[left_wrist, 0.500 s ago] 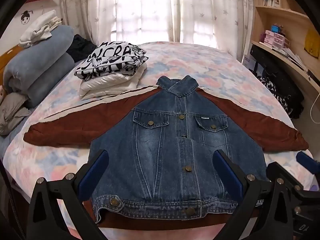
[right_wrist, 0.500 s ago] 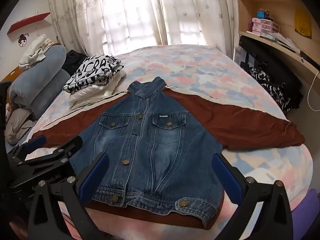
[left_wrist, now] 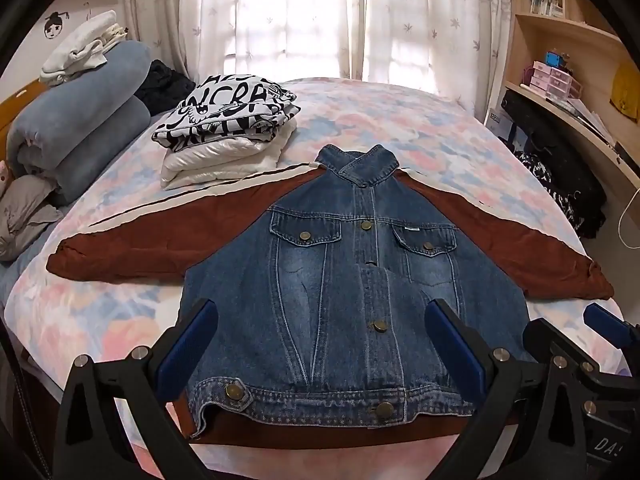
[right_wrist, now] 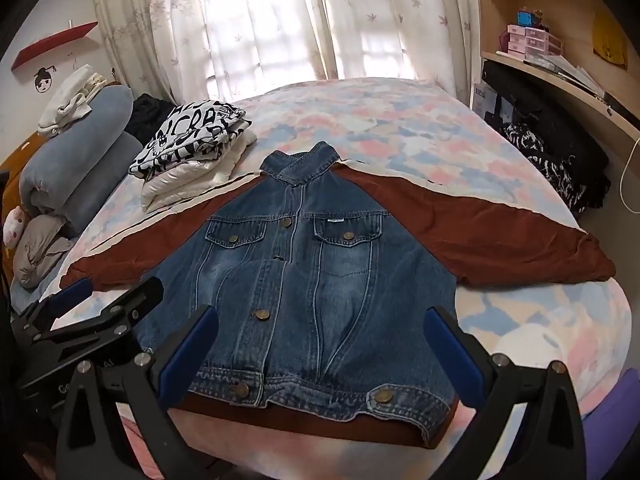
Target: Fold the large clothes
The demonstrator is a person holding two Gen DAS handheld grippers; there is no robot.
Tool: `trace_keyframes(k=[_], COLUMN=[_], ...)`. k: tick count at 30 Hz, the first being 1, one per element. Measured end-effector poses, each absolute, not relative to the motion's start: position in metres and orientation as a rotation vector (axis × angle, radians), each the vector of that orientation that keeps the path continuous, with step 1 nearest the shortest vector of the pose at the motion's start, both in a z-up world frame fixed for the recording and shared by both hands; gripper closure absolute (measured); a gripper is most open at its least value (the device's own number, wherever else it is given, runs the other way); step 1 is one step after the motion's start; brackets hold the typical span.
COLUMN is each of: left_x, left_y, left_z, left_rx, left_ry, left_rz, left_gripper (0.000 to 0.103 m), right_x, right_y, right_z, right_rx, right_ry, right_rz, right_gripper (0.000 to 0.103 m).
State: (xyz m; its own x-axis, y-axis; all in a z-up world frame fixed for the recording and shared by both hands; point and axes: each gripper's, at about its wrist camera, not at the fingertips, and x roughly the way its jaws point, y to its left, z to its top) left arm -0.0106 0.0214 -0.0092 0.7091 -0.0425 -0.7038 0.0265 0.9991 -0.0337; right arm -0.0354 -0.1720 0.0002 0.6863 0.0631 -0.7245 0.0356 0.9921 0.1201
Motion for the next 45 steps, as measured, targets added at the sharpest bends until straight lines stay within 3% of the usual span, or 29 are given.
trace_keyframes(k=[45], left_x=[-0.015], left_y=[0.018], left_z=[-0.006], left_rx=[-0.001], left_ry=[0.801], left_rz=[-0.014], left_gripper=[0.001], right_x=[-0.040], right_y=[-0.167], right_z=[-0.012], right_rx=[0.150], right_ry=[0.833], right_rz=[0.024], right_gripper=[0.000])
